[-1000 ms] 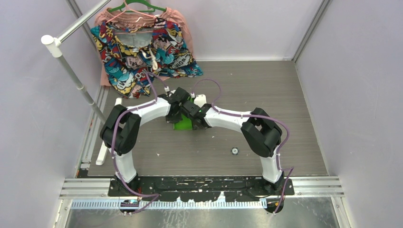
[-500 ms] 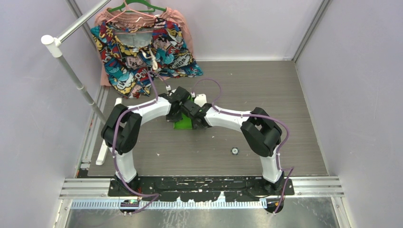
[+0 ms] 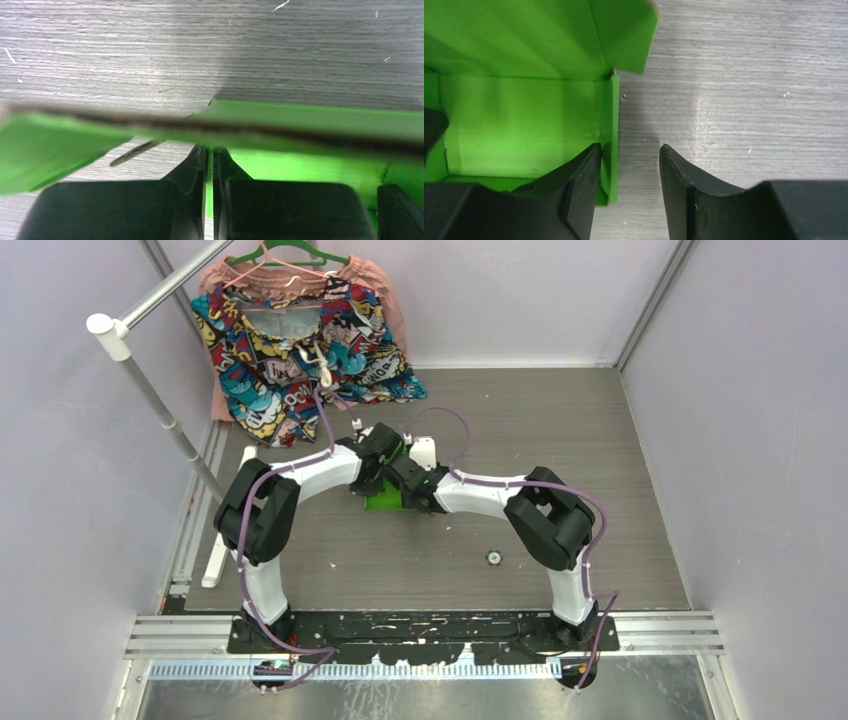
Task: Fold the paper box
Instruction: Fold the paper box at the center of the board.
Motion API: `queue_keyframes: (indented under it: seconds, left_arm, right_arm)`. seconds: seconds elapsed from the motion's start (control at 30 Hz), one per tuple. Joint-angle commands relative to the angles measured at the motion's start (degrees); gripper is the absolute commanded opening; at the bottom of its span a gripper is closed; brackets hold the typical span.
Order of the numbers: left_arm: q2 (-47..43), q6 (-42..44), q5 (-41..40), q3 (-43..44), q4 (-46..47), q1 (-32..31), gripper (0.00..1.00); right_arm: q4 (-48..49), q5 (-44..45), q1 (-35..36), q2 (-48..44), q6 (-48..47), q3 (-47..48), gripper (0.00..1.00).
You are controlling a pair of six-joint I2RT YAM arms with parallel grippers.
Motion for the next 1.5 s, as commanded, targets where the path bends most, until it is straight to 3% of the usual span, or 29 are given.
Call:
queue_keyframes:
  seconds: [0.0, 0.33, 0.57, 0.67, 0.77, 0.87, 1.07, 1.27, 1.47]
  left_arm:
    - [-1.05, 1.49, -1.68, 3.1, 0.44, -13.28, 0.0]
    - [-3.39, 0.29, 2.67, 3.88, -2.05, -13.09, 0.0]
    - [-2.97, -0.33, 1.77, 4.66, -2.53, -13.09, 0.0]
    - [-3.09, -0.63, 1.35, 4.8, -2.57, -13.09, 0.0]
    - [-3.07, -0.85, 1.12, 4.99, -2.49, -13.11, 0.0]
    - [-2.82, -1.16, 0.94, 5.16, -2.53, -13.11, 0.0]
    - [-2.22, -2.02, 0.5, 5.83, -2.8, -13.05, 0.0]
    - [-2.1, -2.87, 1.43, 5.73, -1.93, -13.18, 0.14]
    - [-2.4, -4.11, 0.79, 4.71, -1.38, -13.18, 0.16]
  right_arm:
    - [12.18, 5.77, 2.72, 3.41, -2.58, -1.29, 0.52]
    - [14.29, 6.01, 1.49, 0.75, -5.4, -2.41, 0.48]
    - [13.64, 4.77, 1.49, 0.31, -5.0, -3.45, 0.23]
    - [13.06, 4.42, 1.51, 0.09, -4.71, -3.87, 0.22]
    - [12.46, 3.28, 1.57, -0.02, -5.07, -3.85, 0.35]
    - [12.27, 2.48, 1.67, -0.35, -5.04, -4.46, 0.23]
    - [10.13, 2.24, 2.88, 0.47, -4.57, -4.02, 0.25]
    - [6.28, 3.28, 3.77, 2.11, -3.72, -1.87, 0.06]
    - [2.49, 5.62, 4.73, 3.37, -4.18, 0.48, 0.01]
